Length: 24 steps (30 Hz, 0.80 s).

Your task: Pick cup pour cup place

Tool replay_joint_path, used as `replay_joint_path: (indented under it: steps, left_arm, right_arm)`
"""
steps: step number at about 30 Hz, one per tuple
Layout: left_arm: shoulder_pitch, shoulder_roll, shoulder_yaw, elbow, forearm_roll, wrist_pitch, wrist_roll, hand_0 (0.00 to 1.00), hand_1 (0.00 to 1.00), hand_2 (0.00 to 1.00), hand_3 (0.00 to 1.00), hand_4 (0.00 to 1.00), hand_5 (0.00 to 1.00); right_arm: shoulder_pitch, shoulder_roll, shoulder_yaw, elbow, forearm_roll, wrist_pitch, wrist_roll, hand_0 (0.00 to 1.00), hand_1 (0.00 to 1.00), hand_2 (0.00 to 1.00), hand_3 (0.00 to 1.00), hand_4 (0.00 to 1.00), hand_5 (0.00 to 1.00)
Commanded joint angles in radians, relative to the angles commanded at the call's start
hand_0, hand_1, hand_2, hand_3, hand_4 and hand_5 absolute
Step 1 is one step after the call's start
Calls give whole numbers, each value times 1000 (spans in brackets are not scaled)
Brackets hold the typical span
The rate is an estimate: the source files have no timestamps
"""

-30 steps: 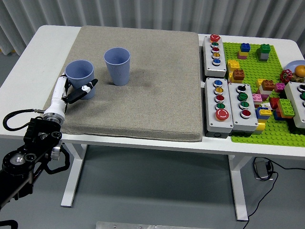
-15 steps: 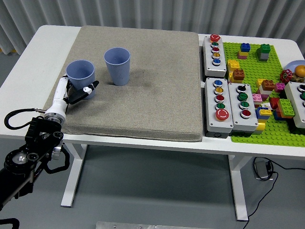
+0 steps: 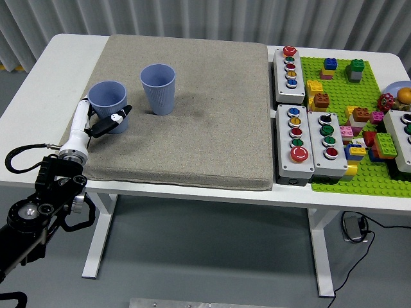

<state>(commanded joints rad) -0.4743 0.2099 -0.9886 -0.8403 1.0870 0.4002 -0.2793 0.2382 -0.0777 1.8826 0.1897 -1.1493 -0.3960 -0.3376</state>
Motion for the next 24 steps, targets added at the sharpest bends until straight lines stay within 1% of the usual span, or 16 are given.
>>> replay_joint_path:
  steps: [3, 4, 9, 10, 15, 16, 20, 21, 22, 24]
  left_arm:
    - [1, -1, 1, 1, -7, 10, -7, 722, 672, 757, 759, 900, 365]
    - [2, -2, 0, 0, -8, 12, -9, 648, 598, 645, 658, 884, 332]
    - [4, -4, -1, 0, -11, 15, -13, 648, 598, 645, 658, 884, 332]
    - [5, -5, -1, -1, -11, 18, -14, 581, 551, 593, 609, 855, 284]
    - [8, -7, -2, -4, -19, 26, -22, 581, 551, 593, 609, 855, 284]
    - [8, -8, -3, -4, -19, 28, -22, 561, 540, 588, 569, 833, 245]
    - [14, -10, -8, -8, -22, 42, -25, 561, 540, 588, 569, 833, 245]
    - [17, -11, -12, -13, -17, 48, -25, 561, 540, 588, 569, 833, 245]
    - [20, -10, -17, -20, -11, 54, -26, 538, 530, 577, 545, 822, 231]
    - [29, -8, -30, -40, 13, 64, -23, 538, 530, 577, 545, 822, 231]
  right_arm:
    - [0, 0, 0, 0, 0, 0, 0, 670, 548, 493, 537, 2, 283]
    - [0, 0, 0, 0, -1, 1, -1, 670, 548, 493, 537, 2, 281]
    - [2, 0, 0, 0, -2, 1, -1, 670, 548, 493, 537, 2, 281]
    - [2, 0, 0, 0, -2, 1, -1, 670, 548, 493, 537, 2, 280]
    - [4, 0, 0, 0, 0, 0, -2, 670, 548, 493, 537, 2, 280]
    - [4, 0, 0, 0, 0, 0, -2, 669, 548, 493, 537, 2, 279]
    - [4, 0, 0, 0, -2, 0, -3, 669, 548, 493, 537, 2, 279]
    - [4, 0, 0, 0, -2, 0, -4, 669, 548, 493, 537, 2, 279]
    - [4, 0, 0, 0, -3, 0, -4, 669, 548, 493, 537, 2, 279]
    - [3, 0, 1, 0, -4, 0, -4, 669, 548, 493, 537, 2, 279]
